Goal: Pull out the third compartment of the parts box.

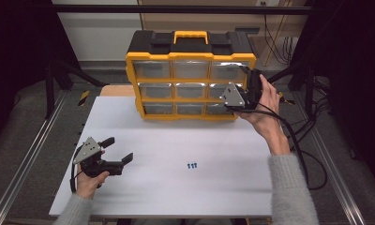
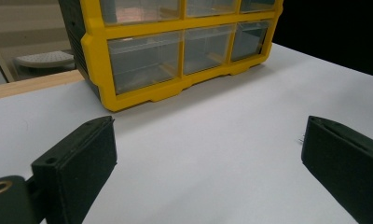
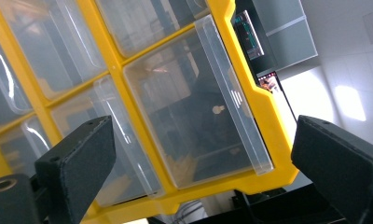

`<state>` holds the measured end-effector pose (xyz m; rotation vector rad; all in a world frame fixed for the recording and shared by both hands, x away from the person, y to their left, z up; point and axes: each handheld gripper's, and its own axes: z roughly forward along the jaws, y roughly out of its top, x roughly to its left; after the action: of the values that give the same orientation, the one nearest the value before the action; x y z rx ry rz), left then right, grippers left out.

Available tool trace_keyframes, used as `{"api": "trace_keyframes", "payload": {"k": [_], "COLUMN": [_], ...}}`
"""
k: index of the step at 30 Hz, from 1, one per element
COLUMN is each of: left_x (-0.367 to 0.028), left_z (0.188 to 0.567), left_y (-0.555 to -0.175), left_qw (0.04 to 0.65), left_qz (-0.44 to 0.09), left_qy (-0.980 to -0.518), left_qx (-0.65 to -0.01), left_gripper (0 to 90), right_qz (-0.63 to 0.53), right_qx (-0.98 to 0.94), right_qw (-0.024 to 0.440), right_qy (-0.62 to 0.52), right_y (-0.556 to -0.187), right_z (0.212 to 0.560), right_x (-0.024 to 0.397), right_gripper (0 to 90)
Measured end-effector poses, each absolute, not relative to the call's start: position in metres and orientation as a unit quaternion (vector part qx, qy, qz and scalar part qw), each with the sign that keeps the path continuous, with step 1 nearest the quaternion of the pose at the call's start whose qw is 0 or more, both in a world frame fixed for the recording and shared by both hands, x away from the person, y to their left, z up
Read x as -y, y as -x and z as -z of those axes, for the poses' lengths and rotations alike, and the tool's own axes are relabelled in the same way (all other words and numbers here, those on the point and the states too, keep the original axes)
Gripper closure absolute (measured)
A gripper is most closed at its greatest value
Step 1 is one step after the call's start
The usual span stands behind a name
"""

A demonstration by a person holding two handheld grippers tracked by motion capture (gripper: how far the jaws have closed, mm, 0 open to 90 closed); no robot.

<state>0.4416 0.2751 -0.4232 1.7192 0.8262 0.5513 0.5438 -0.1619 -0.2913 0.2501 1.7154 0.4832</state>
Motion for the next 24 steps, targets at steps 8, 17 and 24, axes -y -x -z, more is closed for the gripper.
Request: {"api": "trace_keyframes", "payload": {"k": [8, 17, 24], "left_x": [-0.275, -0.274, -0.274], "left_z": [0.423, 0.424, 0.424], "left_y": [-0.442, -0.442, -0.442], "left_qw": [0.546, 0.544, 0.545], "left_qz": [-0.232, -0.230, -0.231], "left_qy": [-0.726, -0.727, -0.726], "left_qx": [-0.348, -0.349, -0.350], "left_gripper": [2.6, 2.6, 2.7], "right_qz": [-0.192, -0.175, -0.162], "right_qx": [-0.744, -0.738, -0.732], "right_qw": [0.633, 0.648, 0.659], "right_qy": [-0.089, -0.071, -0.059], "right_y": [-0.554, -0.560, -0.566], "right_z": [0.292, 0.294, 0.294], "right_x": [0.161, 0.157, 0.156], "right_gripper": [11.8, 20.7, 26.8]}}
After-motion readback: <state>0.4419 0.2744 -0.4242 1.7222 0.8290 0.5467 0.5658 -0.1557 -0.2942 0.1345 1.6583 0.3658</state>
